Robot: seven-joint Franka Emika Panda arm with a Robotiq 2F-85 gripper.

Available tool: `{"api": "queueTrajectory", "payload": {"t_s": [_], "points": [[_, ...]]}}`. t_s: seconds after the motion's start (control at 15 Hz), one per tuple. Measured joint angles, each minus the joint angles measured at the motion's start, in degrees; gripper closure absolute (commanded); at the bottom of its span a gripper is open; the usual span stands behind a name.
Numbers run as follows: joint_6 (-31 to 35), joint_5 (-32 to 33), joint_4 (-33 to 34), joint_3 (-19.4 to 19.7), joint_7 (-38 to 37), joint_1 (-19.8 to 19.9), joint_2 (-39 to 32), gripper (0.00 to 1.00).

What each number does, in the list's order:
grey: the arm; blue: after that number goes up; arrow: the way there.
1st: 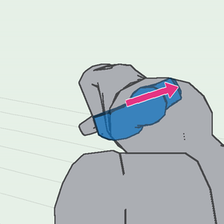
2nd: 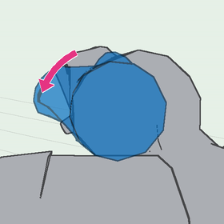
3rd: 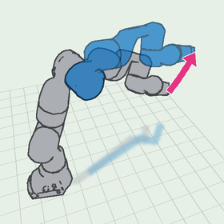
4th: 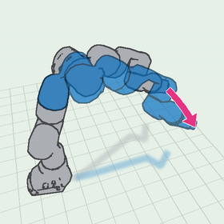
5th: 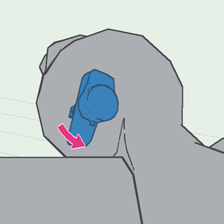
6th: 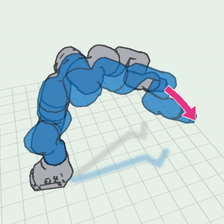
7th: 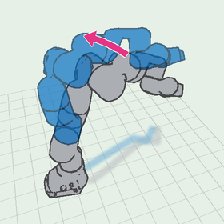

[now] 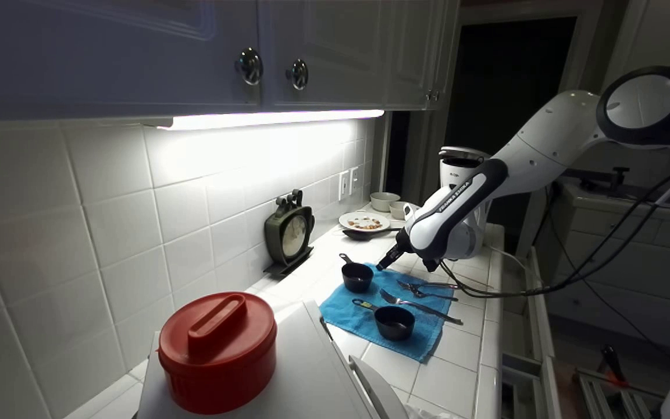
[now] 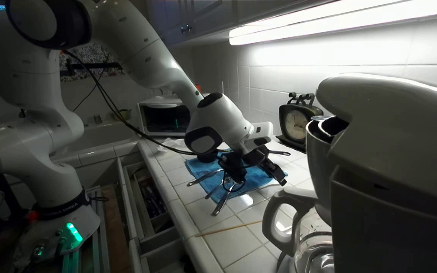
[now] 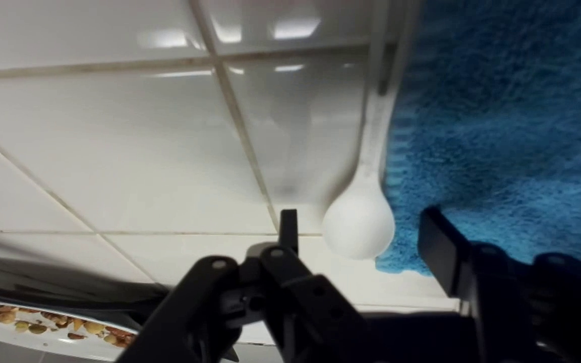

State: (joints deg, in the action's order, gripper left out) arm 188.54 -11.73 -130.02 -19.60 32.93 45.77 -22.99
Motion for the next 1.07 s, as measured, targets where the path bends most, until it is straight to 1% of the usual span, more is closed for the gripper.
{"api": "queueTrajectory", "payload": {"t_s": [0.13,0.2,0.53,0.67,0.73,0.87,1.07], "points": [[0.0,0.0,0.6,0.7,0.0,-0.8,-0.4,0.37],[0.0,0.0,0.9,1.1,0.0,-1.2,-0.6,0.56],[-0.2,0.0,1.8,2.5,0.0,-2.8,-0.9,0.92],[-0.5,0.0,1.9,2.7,0.0,-3.2,-0.9,0.95],[-0.5,0.0,2.0,2.8,0.0,-3.3,-0.9,0.98],[-0.5,0.0,2.2,2.9,0.0,-3.6,-0.8,0.95],[-0.6,0.0,2.6,3.3,0.0,-3.9,-0.8,0.94]]}}
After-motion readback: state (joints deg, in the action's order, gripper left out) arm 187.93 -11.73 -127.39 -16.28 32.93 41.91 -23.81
